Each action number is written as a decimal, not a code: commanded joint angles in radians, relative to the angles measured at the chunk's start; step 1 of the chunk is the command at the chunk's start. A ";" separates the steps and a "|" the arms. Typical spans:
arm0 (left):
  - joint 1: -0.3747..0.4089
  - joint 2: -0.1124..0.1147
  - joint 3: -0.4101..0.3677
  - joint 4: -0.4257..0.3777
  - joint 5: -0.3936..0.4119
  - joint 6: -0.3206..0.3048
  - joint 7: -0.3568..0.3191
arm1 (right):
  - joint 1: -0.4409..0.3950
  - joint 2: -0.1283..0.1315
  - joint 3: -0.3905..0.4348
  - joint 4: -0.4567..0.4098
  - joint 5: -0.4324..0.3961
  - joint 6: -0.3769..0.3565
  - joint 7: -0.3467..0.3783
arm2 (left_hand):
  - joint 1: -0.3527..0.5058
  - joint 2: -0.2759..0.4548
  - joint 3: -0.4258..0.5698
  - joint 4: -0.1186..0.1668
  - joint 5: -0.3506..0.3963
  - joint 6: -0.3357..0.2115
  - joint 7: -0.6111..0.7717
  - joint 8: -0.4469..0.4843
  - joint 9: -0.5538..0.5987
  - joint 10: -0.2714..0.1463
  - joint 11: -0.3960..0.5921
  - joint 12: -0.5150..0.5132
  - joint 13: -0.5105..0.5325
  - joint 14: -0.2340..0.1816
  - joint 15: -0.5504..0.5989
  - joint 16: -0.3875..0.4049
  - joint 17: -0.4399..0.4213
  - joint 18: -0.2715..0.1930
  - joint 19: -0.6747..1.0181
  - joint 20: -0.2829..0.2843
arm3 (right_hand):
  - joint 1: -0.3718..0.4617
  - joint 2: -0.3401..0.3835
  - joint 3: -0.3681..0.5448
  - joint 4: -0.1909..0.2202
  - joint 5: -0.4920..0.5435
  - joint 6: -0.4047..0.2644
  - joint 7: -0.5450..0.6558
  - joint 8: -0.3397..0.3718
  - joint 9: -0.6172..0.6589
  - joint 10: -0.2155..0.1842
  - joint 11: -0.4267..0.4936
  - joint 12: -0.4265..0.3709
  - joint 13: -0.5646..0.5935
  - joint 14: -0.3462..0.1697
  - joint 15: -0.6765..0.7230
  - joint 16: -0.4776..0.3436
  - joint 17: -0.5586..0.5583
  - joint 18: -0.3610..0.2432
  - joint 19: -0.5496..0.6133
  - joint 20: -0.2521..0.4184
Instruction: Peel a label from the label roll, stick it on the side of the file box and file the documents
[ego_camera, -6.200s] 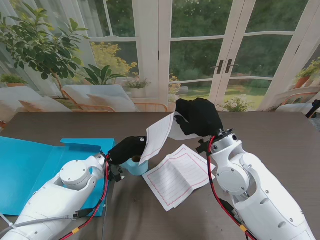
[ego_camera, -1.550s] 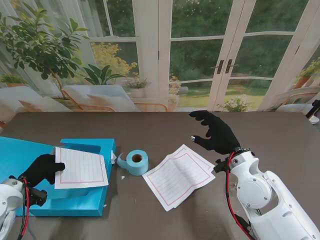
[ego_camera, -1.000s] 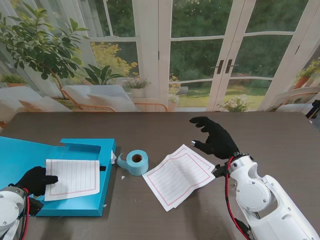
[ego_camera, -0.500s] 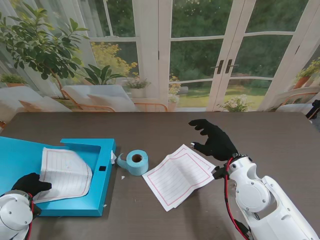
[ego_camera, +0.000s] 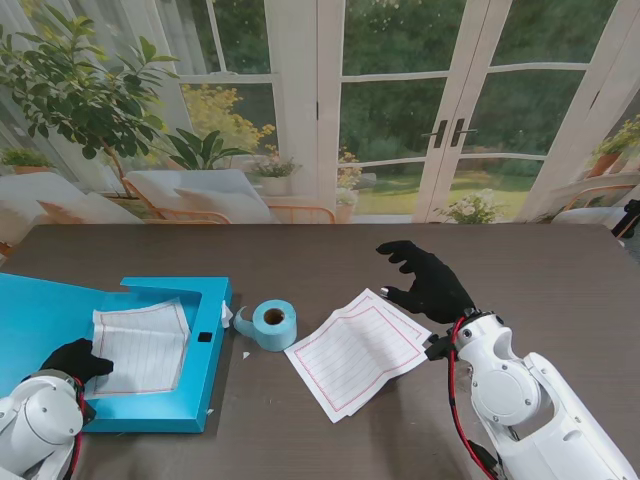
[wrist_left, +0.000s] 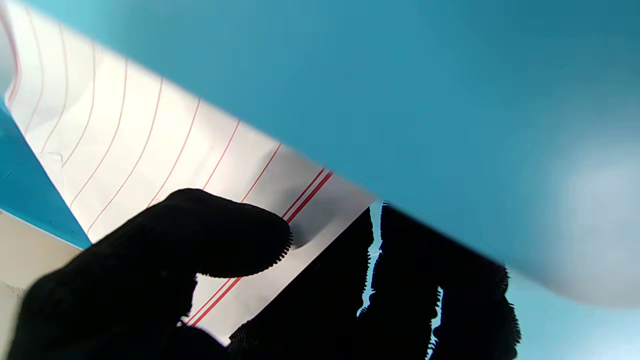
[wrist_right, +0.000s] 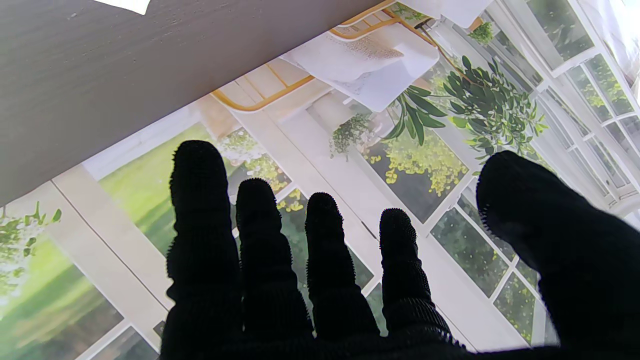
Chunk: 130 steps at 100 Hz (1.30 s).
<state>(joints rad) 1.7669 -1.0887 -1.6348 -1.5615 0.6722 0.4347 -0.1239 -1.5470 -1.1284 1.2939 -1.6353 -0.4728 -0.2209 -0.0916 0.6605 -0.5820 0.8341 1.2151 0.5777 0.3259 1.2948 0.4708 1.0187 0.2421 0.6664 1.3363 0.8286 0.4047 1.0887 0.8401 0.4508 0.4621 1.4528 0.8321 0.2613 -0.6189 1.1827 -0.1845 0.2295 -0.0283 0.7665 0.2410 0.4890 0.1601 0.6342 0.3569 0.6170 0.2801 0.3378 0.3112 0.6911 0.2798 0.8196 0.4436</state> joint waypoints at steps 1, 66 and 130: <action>-0.015 0.007 0.007 -0.004 0.005 0.019 -0.035 | -0.008 -0.002 -0.002 -0.005 -0.001 -0.001 0.013 | 0.019 0.032 0.041 0.050 -0.057 0.054 -0.104 0.022 -0.068 -0.001 -0.036 0.028 -0.053 -0.007 -0.024 0.001 -0.047 -0.034 -0.030 0.020 | 0.000 0.031 -0.026 0.028 -0.002 0.005 -0.012 0.000 -0.009 0.017 -0.006 0.006 0.004 -0.008 0.006 0.013 -0.501 -0.005 -0.024 0.025; -0.008 0.023 -0.001 -0.064 0.080 -0.014 -0.104 | -0.010 0.000 -0.001 -0.015 0.025 0.010 0.037 | -0.020 0.128 -0.264 -0.022 -0.132 0.059 -0.928 -0.214 -0.519 0.062 -0.422 -0.813 -0.514 -0.003 -0.715 -0.295 -0.467 -0.153 -0.461 -0.175 | -0.001 0.047 -0.030 0.029 -0.018 0.047 -0.004 0.001 -0.024 0.024 -0.004 0.005 -0.001 -0.011 0.009 0.013 -0.511 -0.007 -0.037 0.033; -0.001 0.036 -0.012 -0.098 0.148 -0.070 -0.162 | -0.014 0.004 0.002 -0.014 0.027 0.009 0.053 | -0.184 0.231 -0.394 -0.226 -0.158 0.129 -1.208 -0.367 -0.588 0.127 -0.606 -0.996 -0.630 0.021 -0.961 -0.467 -0.486 -0.129 -0.882 -0.277 | -0.004 0.061 -0.036 0.032 -0.011 0.051 0.001 0.000 -0.029 0.028 -0.004 0.004 -0.005 -0.012 0.008 0.013 -0.516 -0.002 -0.053 0.043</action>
<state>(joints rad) 1.7417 -1.0485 -1.6269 -1.6221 0.8123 0.3755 -0.2726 -1.5536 -1.1251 1.2970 -1.6453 -0.4420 -0.2121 -0.0569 0.5180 -0.3792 0.4553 1.0411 0.4351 0.4112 0.1208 0.1201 0.4708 0.3475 0.0758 0.3591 0.2245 0.4047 0.1544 0.3854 -0.0235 0.3254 0.6072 0.5624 0.2614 -0.5804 1.1677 -0.1845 0.2293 0.0187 0.7664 0.2410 0.4883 0.1657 0.6343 0.3569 0.6170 0.2803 0.3402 0.3112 0.6911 0.2798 0.7921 0.4660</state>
